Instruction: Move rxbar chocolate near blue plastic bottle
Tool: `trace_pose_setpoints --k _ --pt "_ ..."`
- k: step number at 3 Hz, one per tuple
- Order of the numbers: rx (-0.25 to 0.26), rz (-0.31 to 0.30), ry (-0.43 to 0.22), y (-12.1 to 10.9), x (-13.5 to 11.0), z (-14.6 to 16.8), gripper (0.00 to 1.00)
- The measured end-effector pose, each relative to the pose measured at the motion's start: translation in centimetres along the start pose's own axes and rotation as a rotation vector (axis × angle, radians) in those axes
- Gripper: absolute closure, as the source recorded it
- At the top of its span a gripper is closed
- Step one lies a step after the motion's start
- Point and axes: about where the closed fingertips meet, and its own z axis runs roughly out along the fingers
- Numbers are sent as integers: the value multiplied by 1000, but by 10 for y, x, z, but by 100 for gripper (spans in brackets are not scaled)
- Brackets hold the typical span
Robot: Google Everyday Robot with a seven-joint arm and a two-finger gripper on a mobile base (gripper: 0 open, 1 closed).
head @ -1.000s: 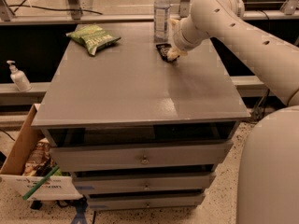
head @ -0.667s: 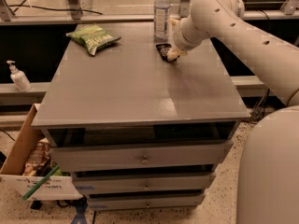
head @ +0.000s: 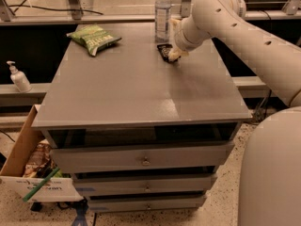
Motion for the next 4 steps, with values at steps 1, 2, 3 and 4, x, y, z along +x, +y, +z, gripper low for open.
trace_pose_setpoints --k 1,2,3,4 --pt "0 0 0 0 0 0 0" --pt "0 0 0 -1 0 0 17" --pt "-1 0 0 -2 -1 -2 16" --pt "-3 0 -1 -1 -1 0 0"
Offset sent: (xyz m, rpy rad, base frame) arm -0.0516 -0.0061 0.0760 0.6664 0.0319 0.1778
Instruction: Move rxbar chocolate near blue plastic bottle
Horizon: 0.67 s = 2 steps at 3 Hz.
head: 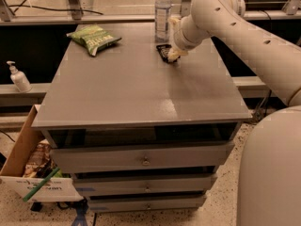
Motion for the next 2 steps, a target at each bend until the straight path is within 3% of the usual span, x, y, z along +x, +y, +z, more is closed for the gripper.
trace_pose_setpoints --k 2 --pt "0 0 0 -2 -1 -2 0"
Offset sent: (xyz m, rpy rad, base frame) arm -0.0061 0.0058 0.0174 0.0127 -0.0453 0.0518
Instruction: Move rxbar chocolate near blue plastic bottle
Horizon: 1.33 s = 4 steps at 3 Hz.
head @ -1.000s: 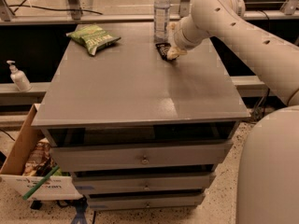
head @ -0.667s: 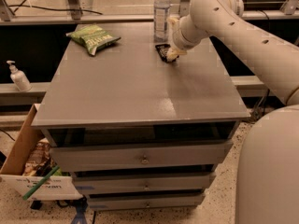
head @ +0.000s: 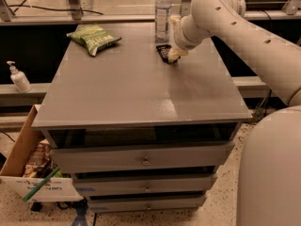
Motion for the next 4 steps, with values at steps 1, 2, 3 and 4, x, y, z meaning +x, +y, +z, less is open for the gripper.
trace_pose_setpoints --k 1,2,3,4 --pt "0 0 0 0 0 0 17" --pt "0 0 0 -2 -1 -2 41" --pt "58 -26 -24 -11 -16 -25 64" --pt "125 -58 -56 -23 -36 -57 87"
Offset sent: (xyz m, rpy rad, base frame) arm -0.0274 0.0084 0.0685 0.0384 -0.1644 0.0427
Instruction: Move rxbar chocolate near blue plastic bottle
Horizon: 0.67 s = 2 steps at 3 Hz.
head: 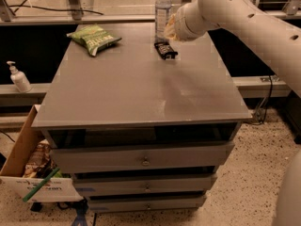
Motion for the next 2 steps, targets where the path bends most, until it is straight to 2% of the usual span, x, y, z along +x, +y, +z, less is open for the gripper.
trace_pose_setpoints --k 1,2 --pt "-1 -1 -2 0 -2 1 87" --pt "-9 2 6 5 3 4 63"
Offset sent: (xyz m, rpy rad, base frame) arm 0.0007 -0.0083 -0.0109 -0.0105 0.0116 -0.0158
